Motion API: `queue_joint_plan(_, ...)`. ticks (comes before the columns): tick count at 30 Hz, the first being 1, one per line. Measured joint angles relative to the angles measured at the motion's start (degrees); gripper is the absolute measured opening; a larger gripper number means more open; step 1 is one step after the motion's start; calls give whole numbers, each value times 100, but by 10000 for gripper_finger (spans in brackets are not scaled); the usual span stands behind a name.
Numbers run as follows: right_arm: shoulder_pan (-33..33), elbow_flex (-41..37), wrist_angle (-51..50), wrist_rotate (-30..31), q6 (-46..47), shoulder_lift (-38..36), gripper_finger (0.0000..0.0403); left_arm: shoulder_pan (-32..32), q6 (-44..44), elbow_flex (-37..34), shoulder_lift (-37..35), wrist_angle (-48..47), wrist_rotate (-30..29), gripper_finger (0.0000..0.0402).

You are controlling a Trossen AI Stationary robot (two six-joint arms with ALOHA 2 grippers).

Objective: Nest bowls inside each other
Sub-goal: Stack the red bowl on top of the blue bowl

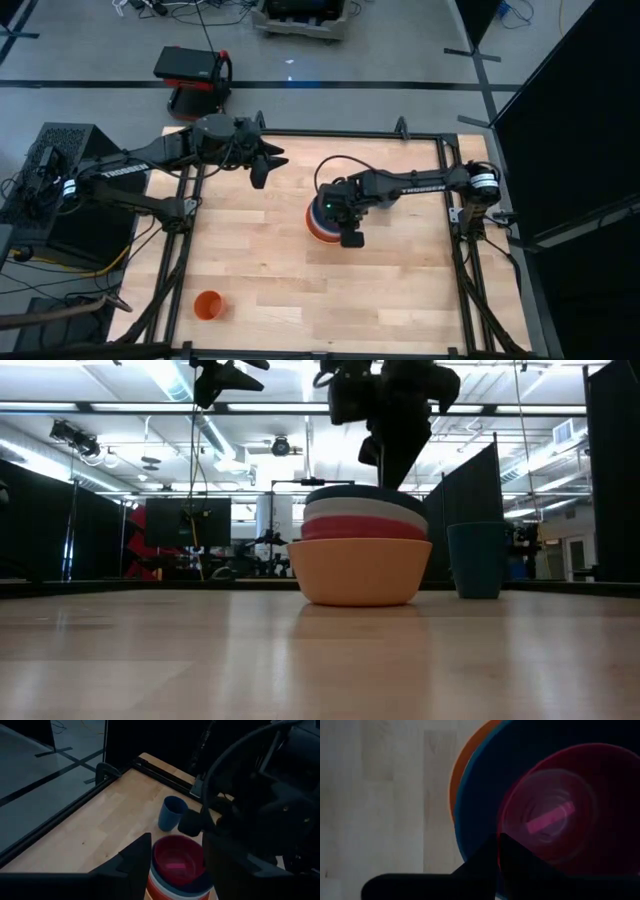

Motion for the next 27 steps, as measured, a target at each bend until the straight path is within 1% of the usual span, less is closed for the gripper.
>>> queue_joint_plan(21, 24, -2, 502, -356, 42, 25, 0, -2, 114, 2, 0, -4, 0, 166)
queue_joint_plan(27, 0, -2, 504, -650, 42, 25, 4, 0, 114, 0, 0, -4, 0, 164)
